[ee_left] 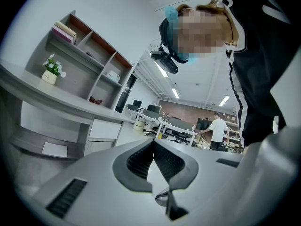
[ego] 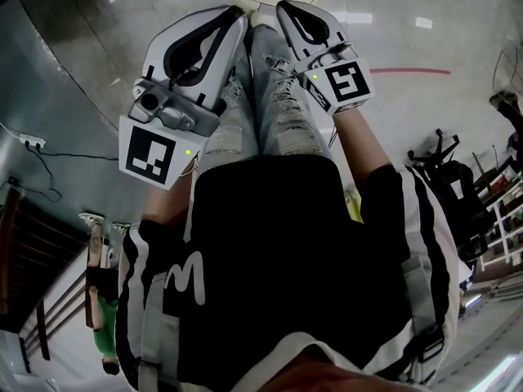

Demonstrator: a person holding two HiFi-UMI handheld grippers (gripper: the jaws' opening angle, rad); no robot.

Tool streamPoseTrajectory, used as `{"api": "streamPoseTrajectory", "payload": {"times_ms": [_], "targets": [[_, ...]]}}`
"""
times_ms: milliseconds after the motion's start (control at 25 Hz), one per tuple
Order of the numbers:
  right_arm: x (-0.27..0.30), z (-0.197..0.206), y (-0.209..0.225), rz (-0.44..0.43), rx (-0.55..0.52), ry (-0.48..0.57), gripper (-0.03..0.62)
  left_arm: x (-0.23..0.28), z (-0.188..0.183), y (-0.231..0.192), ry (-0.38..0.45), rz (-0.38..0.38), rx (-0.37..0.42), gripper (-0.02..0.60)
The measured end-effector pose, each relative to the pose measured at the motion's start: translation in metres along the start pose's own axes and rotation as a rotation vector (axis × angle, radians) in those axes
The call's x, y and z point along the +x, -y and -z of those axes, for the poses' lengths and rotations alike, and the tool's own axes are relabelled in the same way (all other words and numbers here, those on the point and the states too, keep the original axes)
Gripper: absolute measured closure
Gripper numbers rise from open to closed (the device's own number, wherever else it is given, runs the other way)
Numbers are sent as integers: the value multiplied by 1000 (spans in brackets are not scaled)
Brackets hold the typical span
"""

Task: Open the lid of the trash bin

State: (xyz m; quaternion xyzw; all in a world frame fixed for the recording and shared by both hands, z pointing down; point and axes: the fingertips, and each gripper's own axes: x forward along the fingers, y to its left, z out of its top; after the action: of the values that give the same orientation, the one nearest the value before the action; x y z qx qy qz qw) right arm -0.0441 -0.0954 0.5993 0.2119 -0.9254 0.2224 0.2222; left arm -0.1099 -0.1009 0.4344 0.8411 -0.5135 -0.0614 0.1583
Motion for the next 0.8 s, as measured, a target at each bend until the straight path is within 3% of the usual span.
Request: {"api": "streamPoseTrajectory", "payload": {"times_ms": [800], "targets": [[33, 94, 11, 12, -69, -183, 585, -5, 7, 3, -6, 15, -15, 580]]}}
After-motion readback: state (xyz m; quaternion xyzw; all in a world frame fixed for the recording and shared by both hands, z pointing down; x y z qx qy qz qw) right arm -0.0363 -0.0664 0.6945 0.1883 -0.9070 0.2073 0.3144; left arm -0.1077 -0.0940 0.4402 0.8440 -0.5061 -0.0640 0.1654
